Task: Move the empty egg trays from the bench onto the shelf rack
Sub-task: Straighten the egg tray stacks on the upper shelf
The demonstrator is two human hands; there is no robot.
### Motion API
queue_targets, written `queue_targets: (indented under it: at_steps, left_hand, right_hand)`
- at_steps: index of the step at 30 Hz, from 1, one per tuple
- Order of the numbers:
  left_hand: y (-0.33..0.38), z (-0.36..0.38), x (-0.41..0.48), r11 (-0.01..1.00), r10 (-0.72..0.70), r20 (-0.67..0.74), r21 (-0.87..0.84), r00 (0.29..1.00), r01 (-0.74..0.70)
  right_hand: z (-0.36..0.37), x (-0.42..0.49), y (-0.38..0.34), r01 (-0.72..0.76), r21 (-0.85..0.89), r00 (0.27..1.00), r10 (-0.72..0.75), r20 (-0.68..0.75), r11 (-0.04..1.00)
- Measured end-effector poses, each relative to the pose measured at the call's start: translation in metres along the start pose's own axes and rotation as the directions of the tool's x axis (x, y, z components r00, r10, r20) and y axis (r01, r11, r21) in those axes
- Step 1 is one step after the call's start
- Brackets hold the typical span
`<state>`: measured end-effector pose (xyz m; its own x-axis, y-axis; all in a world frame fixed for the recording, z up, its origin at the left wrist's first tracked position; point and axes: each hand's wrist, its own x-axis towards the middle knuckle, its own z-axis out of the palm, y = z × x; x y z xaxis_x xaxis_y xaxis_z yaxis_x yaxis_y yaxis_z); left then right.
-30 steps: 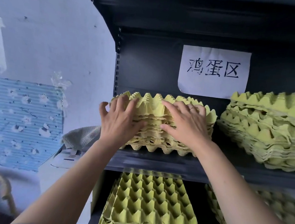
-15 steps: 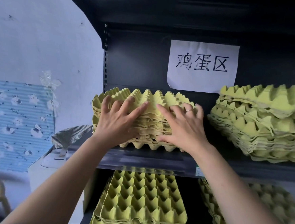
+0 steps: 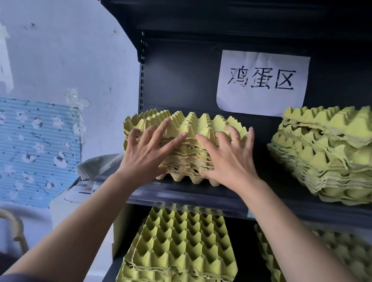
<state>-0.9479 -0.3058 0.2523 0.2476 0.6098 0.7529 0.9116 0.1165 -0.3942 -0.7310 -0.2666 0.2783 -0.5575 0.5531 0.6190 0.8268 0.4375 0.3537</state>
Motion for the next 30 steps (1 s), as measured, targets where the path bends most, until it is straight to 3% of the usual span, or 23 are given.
queue_targets:
  at_steps: [8,18,21,27,30]
  left_hand:
    - [-0.015,-0.011,0.007,0.999,-0.025,-0.024,-0.027,0.999,0.024]
    - [-0.019,0.005,0.001,0.997,-0.04,0.009,-0.066,0.999,0.04]
    - [-0.021,0.002,0.003,0.983,-0.048,0.008,-0.176,0.999,0.049]
    - [-0.044,-0.005,-0.003,0.813,-0.357,-0.122,-0.529,0.926,0.244]
    - [-0.061,0.002,-0.011,0.574,-0.561,0.0,-0.72,0.828,0.39]
  right_hand:
    - [-0.002,0.015,-0.005,-0.012,-0.003,0.99,0.012,-0.137,1.0]
    - [0.003,0.016,-0.016,-0.02,-0.052,0.999,0.017,-0.047,0.998]
    - [0.002,0.015,-0.019,-0.04,-0.032,0.997,0.038,-0.063,0.999]
    - [-0.002,0.018,-0.046,0.015,0.076,0.955,0.008,-0.295,0.997]
    - [-0.009,0.031,-0.069,0.069,0.084,0.973,-0.049,-0.224,0.994]
